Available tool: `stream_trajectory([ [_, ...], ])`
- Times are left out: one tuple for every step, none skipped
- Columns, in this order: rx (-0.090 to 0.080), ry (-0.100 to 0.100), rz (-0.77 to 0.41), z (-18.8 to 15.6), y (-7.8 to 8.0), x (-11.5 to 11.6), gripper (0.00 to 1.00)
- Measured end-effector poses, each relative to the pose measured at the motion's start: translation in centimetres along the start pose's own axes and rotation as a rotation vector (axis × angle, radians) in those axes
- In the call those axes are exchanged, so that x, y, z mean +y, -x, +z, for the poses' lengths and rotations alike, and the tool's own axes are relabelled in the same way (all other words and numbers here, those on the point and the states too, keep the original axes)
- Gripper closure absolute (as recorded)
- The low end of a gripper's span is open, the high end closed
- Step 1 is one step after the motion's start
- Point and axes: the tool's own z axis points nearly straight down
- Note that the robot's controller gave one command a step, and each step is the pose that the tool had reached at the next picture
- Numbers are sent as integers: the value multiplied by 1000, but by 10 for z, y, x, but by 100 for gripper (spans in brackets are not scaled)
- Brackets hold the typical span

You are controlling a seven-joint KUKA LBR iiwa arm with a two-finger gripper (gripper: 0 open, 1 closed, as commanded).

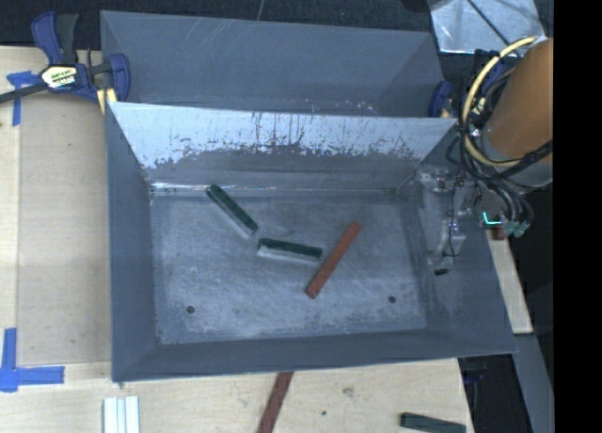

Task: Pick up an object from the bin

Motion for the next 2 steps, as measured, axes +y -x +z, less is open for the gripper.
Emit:
stream_trajectory([
  [-8,-1,-2,-4,2,0,0],
  [-10,-3,-13,23,-11,48,0],
])
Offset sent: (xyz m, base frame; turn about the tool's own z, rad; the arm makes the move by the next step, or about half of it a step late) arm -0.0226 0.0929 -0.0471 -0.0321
